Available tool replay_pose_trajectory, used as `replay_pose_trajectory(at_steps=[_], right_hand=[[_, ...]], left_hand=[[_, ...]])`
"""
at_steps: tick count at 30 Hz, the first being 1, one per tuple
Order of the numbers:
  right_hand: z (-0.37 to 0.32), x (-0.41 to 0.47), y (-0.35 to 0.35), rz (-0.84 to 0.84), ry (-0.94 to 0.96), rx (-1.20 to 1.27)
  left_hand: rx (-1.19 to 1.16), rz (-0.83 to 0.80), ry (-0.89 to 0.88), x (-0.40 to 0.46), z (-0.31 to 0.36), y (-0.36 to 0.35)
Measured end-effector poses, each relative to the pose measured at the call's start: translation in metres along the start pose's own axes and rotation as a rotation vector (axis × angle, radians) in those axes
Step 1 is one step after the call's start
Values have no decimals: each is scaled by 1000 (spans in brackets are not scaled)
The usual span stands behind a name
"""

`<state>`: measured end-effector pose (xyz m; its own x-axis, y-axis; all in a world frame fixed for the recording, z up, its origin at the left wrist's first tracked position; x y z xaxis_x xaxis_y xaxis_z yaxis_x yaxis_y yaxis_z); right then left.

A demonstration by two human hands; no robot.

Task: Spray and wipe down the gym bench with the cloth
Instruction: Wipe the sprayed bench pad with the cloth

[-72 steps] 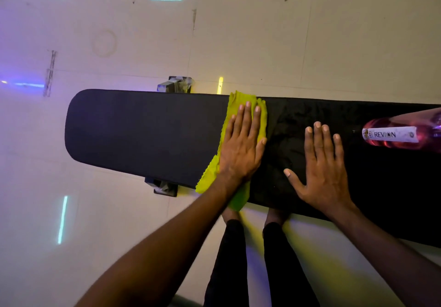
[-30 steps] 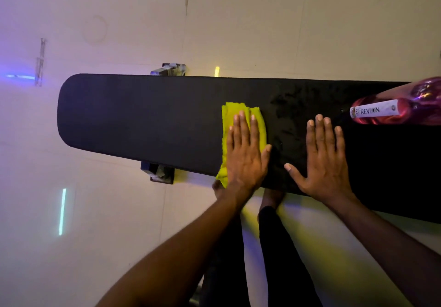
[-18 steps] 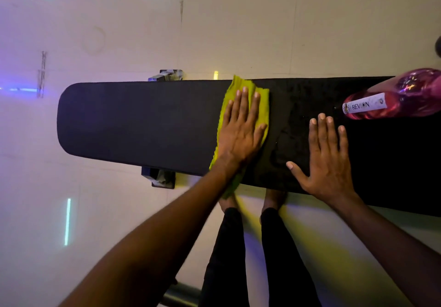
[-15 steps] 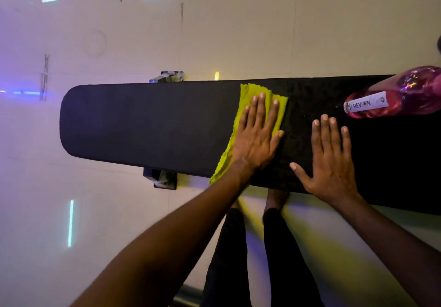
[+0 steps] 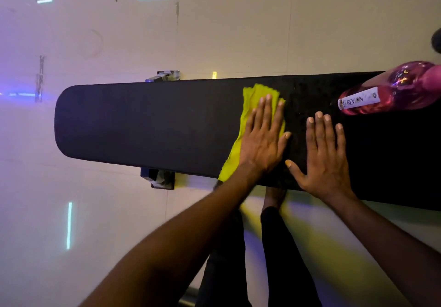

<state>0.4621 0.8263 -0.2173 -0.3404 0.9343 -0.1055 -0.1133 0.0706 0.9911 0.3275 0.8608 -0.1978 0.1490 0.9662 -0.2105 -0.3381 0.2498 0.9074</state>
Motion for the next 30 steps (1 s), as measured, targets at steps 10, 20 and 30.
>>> replay_pose_trajectory(at_steps=[10, 20, 30], right_hand=[[1, 1, 1, 1, -6, 1], [2, -1, -4, 18, 3, 11], [4, -24, -7, 9, 15, 5]], left_hand=[[69, 69, 129, 15, -62, 26], [14, 85, -68, 19, -39, 15], [-18, 42, -153, -22, 4, -17]])
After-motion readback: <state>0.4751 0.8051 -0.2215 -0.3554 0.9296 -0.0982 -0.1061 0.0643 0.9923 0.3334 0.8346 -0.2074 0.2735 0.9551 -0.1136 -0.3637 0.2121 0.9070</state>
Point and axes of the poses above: each hand's wrist, its own x-axis towards the middle knuckle, its own y-axis out of the back of the hand, z = x × y, the point moved 10 cm from there along x, towards the middle knuckle, and after that the axes turned 12 degrees about -x, right-handed, at the moved point
